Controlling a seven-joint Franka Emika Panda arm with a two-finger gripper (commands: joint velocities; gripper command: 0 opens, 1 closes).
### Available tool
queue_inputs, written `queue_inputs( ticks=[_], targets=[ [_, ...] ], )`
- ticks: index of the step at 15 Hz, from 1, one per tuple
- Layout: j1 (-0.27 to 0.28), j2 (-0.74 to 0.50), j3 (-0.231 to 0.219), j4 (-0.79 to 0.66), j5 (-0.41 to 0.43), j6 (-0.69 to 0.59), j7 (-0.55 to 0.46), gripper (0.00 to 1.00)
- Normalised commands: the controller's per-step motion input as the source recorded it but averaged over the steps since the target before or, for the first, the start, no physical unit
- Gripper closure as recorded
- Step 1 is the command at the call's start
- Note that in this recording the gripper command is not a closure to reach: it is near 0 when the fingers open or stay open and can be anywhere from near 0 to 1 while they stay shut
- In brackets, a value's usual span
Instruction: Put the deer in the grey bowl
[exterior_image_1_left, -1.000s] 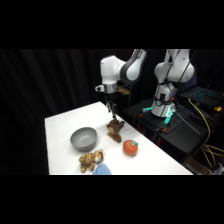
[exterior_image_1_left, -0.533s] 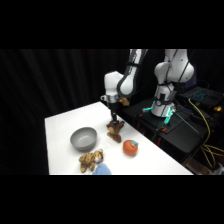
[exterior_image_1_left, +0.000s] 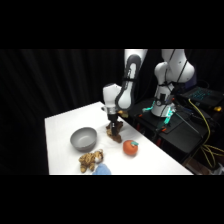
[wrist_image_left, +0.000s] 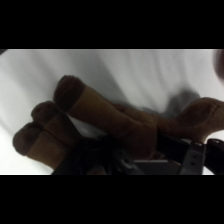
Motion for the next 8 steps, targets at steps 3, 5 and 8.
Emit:
queue_inputs(
  ticks=[3, 5, 8],
  targets=[
    [-0.011, -0.01, 0.026, 0.08, -0.175, 0.07, 0.28, 1.00],
    [0.077, -0.30, -0.108, -0.08, -0.393, -0.11, 0.41, 0.96],
    [0.254, -0.64, -0.363, -0.17, -0.602, -0.39, 0.50, 0.76]
  ],
)
